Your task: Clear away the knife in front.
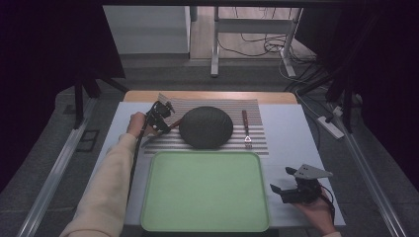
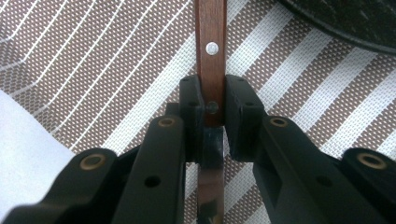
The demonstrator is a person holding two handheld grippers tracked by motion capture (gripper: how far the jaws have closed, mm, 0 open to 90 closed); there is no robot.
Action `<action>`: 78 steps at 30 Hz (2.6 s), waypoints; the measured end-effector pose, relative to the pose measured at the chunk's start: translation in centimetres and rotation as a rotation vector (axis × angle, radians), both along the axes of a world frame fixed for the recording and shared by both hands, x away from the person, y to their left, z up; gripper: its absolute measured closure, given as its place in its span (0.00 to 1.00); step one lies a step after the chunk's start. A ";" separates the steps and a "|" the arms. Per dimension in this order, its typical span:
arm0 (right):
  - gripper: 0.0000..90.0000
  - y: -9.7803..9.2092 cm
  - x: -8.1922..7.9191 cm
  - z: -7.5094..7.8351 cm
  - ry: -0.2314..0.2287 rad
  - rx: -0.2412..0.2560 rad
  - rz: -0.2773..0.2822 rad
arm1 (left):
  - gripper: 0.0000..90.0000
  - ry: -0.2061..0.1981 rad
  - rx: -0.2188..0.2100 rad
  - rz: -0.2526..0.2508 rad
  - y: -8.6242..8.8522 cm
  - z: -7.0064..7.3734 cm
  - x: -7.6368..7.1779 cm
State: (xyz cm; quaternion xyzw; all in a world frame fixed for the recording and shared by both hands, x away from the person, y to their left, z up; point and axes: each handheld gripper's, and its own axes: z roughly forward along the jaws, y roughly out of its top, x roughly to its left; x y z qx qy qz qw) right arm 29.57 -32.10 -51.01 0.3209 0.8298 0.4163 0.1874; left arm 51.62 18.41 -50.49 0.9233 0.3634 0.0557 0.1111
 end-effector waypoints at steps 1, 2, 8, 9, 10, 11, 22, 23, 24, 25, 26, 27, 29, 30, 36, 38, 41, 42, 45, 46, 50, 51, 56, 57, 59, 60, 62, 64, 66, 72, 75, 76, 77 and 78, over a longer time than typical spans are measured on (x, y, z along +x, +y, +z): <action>0.13 0.0 0.0 0.0 0.000 0.000 0.000 | 0.86 -0.001 -0.003 0.001 0.1 0.0 -0.1; 0.13 0.0 0.0 0.0 0.000 0.000 -0.001 | 0.86 -0.004 -0.005 0.001 0.3 0.1 -0.1; 0.13 0.0 0.0 0.0 0.000 0.000 0.000 | 0.86 -0.014 -0.026 0.014 1.3 0.8 -0.6; 0.13 0.0 0.0 0.0 0.000 0.000 0.000 | 0.86 -0.020 -0.029 0.016 1.4 0.9 -0.8; 0.13 0.0 0.0 0.0 0.000 0.000 -0.001 | 0.86 -0.021 -0.032 0.016 1.5 0.9 -0.9; 0.13 0.0 0.0 0.0 0.001 0.000 -0.001 | 0.86 -0.021 -0.034 0.017 1.6 1.0 -1.0; 0.13 0.0 0.0 0.0 0.001 -0.002 -0.001 | 0.86 -0.043 -0.043 -0.002 2.3 2.3 -2.7; 0.13 0.0 0.0 -0.1 0.001 -0.003 -0.001 | 0.86 -0.044 -0.048 -0.007 2.3 2.6 -2.9; 0.13 0.0 0.0 -0.1 0.001 -0.003 -0.001 | 0.86 -0.046 -0.050 -0.009 2.2 2.8 -3.2; 0.13 0.0 0.0 -0.1 0.002 -0.004 -0.001 | 0.86 -0.047 -0.052 -0.012 2.1 3.0 -3.4; 0.13 0.0 0.0 -0.1 0.002 -0.004 -0.001 | 0.86 -0.050 -0.053 -0.019 2.0 3.2 -3.7; 0.13 0.0 0.0 0.0 0.002 -0.003 -0.001 | 0.86 -0.055 -0.062 -0.028 1.9 3.5 -4.1; 0.13 0.0 0.0 -0.1 0.002 -0.003 0.001 | 0.86 -0.056 -0.066 -0.041 1.6 3.9 -4.7; 0.13 0.0 0.0 -0.1 0.002 -0.003 0.001 | 0.86 -0.060 -0.067 -0.049 1.4 4.1 -5.1; 0.13 0.0 0.2 -0.1 0.007 0.007 -0.001 | 0.86 -0.078 -0.098 -0.107 -0.2 5.3 -8.3; 0.13 0.0 0.3 -0.1 0.003 0.009 0.003 | 0.86 -0.086 -0.104 -0.130 -0.9 5.6 -9.6; 0.13 0.2 0.4 -0.1 0.002 0.012 0.007 | 0.86 -0.089 -0.112 -0.154 -1.6 5.8 -11.0; 0.13 0.2 0.4 -0.1 0.002 0.012 0.007 | 0.86 -0.093 -0.119 -0.160 -1.7 5.8 -11.5; 0.13 0.4 0.6 0.0 -0.003 0.011 0.018 | 0.86 -0.102 -0.140 -0.202 -2.7 5.6 -13.7; 0.13 0.4 0.6 0.0 -0.003 0.011 0.018 | 0.86 -0.102 -0.140 -0.202 -2.7 5.6 -13.7; 0.13 0.7 1.0 0.0 -0.003 0.013 0.028 | 0.86 -0.083 -0.168 -0.209 -3.4 4.9 -15.1; 0.13 0.9 1.1 0.0 -0.002 0.013 0.034 | 0.86 -0.079 -0.178 -0.207 -3.5 4.6 -15.4; 0.13 1.1 1.4 0.0 -0.006 0.010 0.044 | 0.86 -0.042 -0.203 -0.213 -4.7 2.7 -17.0; 0.13 1.1 1.4 0.0 -0.006 0.010 0.044 | 0.86 -0.042 -0.203 -0.213 -4.7 2.7 -17.0; 0.13 1.2 1.5 0.0 -0.007 0.013 0.046 | 0.86 -0.024 -0.197 -0.217 -5.3 2.0 -17.6; 0.14 1.2 1.5 0.0 -0.007 0.014 0.048 | 0.86 -0.021 -0.190 -0.225 -5.6 1.7 -17.9; 0.14 1.2 1.5 0.0 -0.008 0.015 0.049 | 0.86 -0.015 -0.193 -0.230 -6.0 1.2 -18.6; 0.14 1.2 1.6 0.1 -0.009 0.012 0.049 | 0.86 -0.005 -0.196 -0.240 -6.4 0.7 -19.2; 0.14 1.3 1.6 0.1 -0.008 0.011 0.051 | 0.86 -0.005 -0.182 -0.242 -6.7 0.2 -19.9; 0.13 1.2 1.5 0.1 -0.009 0.008 0.047 | 0.65 -0.065 -0.202 -0.221 -6.5 0.6 -20.2; 0.13 1.2 1.5 0.1 -0.010 0.009 0.044 | 0.67 -0.092 -0.248 -0.230 -6.6 1.2 -20.2; 0.13 1.2 1.5 0.1 -0.010 0.009 0.044 | 0.67 -0.100 -0.254 -0.235 -6.8 1.3 -20.2; 0.13 1.2 1.4 0.1 -0.012 0.008 0.042 | 0.77 -0.110 -0.256 -0.239 -7.2 1.4 -20.1; 0.13 1.2 1.4 0.1 -0.012 0.004 0.043 | 0.81 -0.116 -0.264 -0.247 -7.6 1.4 -20.0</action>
